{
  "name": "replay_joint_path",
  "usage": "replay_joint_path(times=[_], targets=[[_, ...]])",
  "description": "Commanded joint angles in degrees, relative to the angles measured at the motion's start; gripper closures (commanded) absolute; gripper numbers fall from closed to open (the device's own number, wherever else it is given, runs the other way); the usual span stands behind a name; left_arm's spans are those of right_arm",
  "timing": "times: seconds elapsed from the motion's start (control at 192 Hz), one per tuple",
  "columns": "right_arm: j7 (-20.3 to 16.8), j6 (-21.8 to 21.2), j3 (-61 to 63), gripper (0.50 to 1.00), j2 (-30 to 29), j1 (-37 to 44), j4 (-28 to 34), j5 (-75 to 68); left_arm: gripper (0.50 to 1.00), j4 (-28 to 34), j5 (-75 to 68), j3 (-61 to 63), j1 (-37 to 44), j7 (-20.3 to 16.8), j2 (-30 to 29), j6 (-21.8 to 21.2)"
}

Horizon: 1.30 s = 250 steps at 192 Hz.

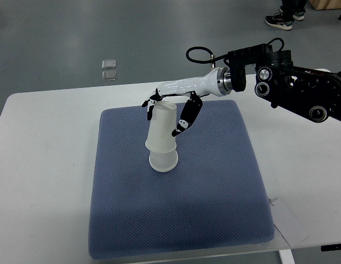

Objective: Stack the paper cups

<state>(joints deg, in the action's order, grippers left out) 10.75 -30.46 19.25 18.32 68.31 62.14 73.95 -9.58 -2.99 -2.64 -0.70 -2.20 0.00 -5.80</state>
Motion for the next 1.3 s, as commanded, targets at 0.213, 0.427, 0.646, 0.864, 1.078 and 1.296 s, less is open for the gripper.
replay_joint_path(times=[0.213, 0.427, 0.646, 0.864, 1.078, 1.296], targets=[[0.1, 0.5, 1.1, 0.591, 1.0, -0.7, 0.0, -0.2, 0.500, 0.0, 0.0, 0.0, 0.0, 0.0, 0.0, 0.0], [0.1, 0.7, 2.5, 0.591, 2.7, -0.7, 0.0, -0.3, 0.500, 0.0, 0.0, 0.0, 0.0, 0.0, 0.0, 0.0], [0.1, 1.1, 2.8, 0.591, 3.2, -0.7, -0.7, -0.3, 0.500, 0.0, 0.0, 0.0, 0.0, 0.0, 0.0, 0.0], [0.0, 2.3, 6.5, 0.591, 4.3, -1.1, -1.1, -0.5, 0.500, 0.0, 0.0, 0.0, 0.0, 0.0, 0.0, 0.0], [0.0, 3.9, 14.0, 0.591, 5.1, -5.7, -7.5, -6.4, 0.500, 0.0, 0.0, 0.0, 0.0, 0.0, 0.0, 0.0], [0.0, 13.1, 16.2, 0.591, 5.0, -11.0, -19.5, -21.8, 0.500, 0.0, 0.0, 0.0, 0.0, 0.0, 0.0, 0.0]])
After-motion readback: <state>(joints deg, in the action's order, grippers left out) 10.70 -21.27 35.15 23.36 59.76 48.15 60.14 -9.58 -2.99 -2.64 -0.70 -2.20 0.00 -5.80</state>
